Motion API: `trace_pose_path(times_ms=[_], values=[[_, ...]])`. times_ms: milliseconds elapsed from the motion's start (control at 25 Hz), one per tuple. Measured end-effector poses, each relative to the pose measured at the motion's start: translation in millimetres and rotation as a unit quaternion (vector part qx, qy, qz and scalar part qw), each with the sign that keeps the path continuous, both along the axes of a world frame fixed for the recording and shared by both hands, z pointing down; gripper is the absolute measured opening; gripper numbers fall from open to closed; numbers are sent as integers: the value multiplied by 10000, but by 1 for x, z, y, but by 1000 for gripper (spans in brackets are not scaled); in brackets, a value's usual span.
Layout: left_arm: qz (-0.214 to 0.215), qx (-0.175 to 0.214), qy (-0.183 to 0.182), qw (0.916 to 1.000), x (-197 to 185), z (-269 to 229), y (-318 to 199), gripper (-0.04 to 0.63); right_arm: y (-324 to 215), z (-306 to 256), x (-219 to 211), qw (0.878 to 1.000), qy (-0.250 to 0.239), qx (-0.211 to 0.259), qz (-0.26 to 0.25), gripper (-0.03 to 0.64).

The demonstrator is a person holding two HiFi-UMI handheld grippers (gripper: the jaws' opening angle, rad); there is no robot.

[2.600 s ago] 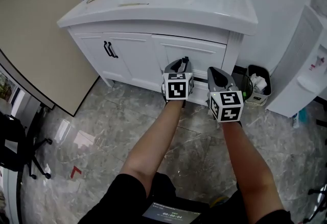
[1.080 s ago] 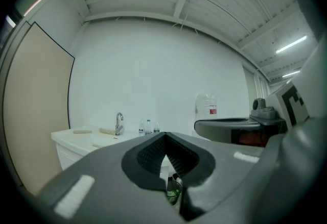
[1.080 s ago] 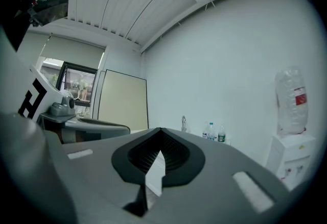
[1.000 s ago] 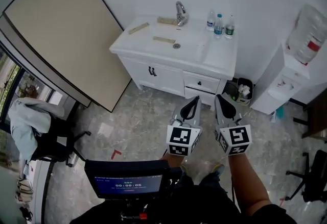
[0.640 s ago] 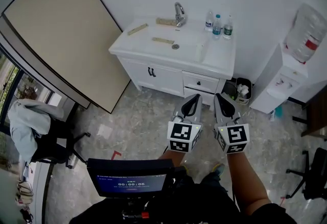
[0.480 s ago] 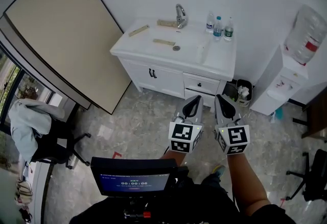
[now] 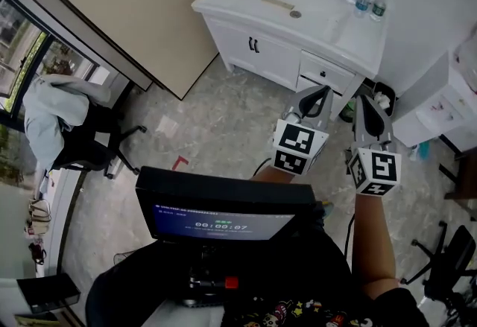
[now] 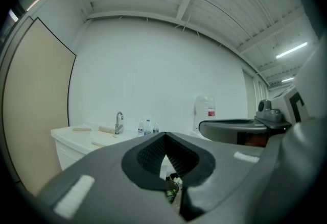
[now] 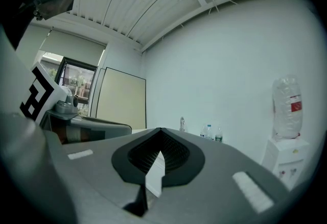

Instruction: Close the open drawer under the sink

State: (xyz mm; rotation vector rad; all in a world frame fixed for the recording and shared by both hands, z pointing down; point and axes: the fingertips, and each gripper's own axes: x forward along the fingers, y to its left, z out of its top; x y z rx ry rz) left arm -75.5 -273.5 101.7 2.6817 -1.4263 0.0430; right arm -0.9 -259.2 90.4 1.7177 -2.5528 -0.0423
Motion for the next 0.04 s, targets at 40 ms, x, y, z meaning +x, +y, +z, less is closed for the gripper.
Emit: trace_pose_path(times_ms=[40], values=[[-9, 4, 9, 10000, -5, 0, 0, 6, 1, 1, -4, 10000, -2, -4, -2, 20]])
